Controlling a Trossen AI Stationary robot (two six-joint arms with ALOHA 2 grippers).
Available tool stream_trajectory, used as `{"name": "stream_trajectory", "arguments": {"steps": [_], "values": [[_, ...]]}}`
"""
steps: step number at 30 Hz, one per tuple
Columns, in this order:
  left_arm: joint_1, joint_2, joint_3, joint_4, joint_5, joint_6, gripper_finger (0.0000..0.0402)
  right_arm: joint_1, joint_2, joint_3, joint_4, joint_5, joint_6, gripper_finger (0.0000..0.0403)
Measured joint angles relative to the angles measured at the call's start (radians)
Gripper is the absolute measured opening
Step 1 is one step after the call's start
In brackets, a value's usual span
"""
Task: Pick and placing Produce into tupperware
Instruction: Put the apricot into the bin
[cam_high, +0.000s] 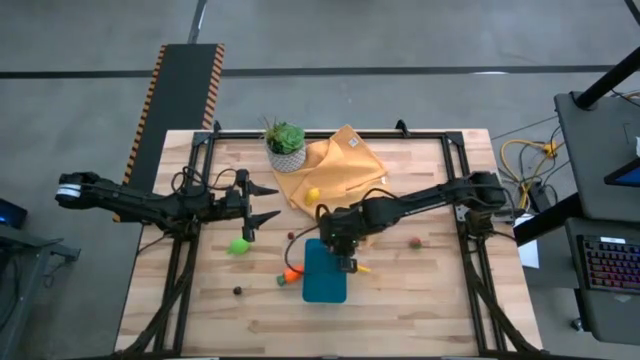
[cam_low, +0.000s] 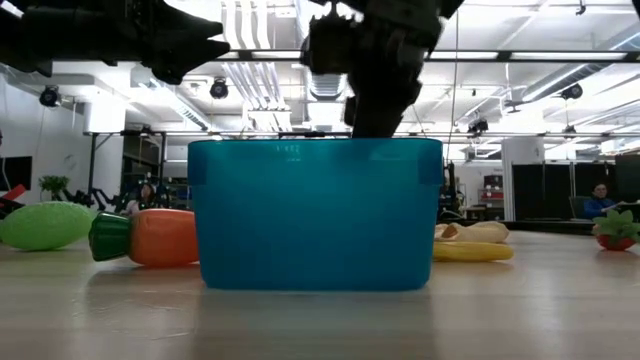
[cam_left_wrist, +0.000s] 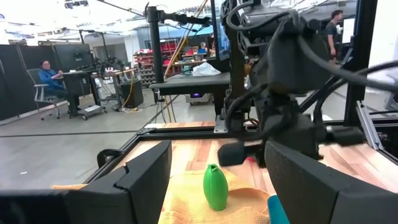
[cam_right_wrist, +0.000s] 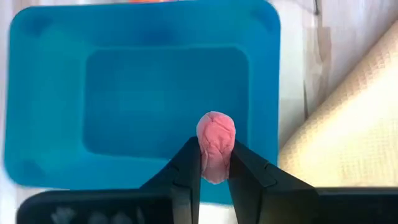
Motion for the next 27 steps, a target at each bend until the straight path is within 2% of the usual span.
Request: {"name": "stream_trajectory", "arguments": {"steps": [4, 13, 27], "values": [[0.0, 0.0, 0.0, 0.0, 0.0, 0.0, 0.0245, -0.004, 0.046, 0.032, -0.012, -0.043, -0.02, 0.0054], [0.0, 0.0, -0.001, 0.002, 0.002, 0.0, 0.0245, -0.007, 0.116, 0.076, -0.068, -0.046, -0.044, 0.0054], [0.0, 0.0, -0.002, 0.001, 0.003, 0.0, 0.0245, -0.01, 0.123, 0.076, -0.068, -0.046, -0.048, 0.0054]]}}
